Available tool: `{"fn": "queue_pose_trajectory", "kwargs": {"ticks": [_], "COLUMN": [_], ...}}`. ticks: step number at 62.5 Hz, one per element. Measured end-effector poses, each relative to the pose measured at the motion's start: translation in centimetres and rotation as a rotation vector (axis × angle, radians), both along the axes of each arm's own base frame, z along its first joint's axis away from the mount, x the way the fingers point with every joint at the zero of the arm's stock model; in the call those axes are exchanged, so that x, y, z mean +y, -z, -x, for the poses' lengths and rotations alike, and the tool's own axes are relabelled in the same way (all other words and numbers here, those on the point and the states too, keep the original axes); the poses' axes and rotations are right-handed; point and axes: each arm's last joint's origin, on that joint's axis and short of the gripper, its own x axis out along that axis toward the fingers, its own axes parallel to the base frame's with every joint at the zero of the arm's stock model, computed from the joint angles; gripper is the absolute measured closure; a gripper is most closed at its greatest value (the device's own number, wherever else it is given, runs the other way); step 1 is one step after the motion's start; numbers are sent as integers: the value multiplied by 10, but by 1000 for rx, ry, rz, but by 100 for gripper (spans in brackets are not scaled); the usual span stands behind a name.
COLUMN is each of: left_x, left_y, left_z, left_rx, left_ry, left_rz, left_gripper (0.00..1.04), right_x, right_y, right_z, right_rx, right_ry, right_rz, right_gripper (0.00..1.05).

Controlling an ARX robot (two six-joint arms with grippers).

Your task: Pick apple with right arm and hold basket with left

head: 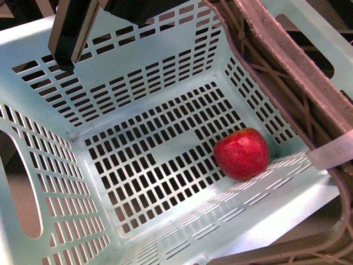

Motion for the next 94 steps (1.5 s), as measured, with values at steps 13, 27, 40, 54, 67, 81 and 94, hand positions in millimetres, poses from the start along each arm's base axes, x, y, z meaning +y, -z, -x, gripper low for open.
{"fn": "queue_pose_trajectory", "kwargs": {"ticks": [13, 27, 40, 54, 67, 81, 94], "left_x": [0, 0, 0, 0, 0, 0, 0], "left_y": [0, 0, 0, 0, 0, 0, 0], "left_z": [0, 0, 0, 0, 0, 0, 0], "left_rx": [1, 0, 2, 1, 0, 0, 0], "left_ry": [0, 1, 2, 0, 0, 0, 0], "left_rz": [0, 0, 2, 1, 0, 0, 0], "left_gripper": [99, 99, 99, 99, 99, 99, 99], "right_x": [-11, -17, -17, -17, -17, -17, -17], "right_y": [11, 17, 22, 23, 24, 24, 27], "right_z": [12, 20, 27, 32, 37, 40, 52], "right_rx": [3, 0, -2, -27, -26, -25, -19], "right_ry": [-24, 5, 6, 5, 5, 5, 6], "right_rz": [0, 0, 0, 1, 1, 1, 1], "right_gripper": [103, 103, 103, 103, 103, 103, 103]}}
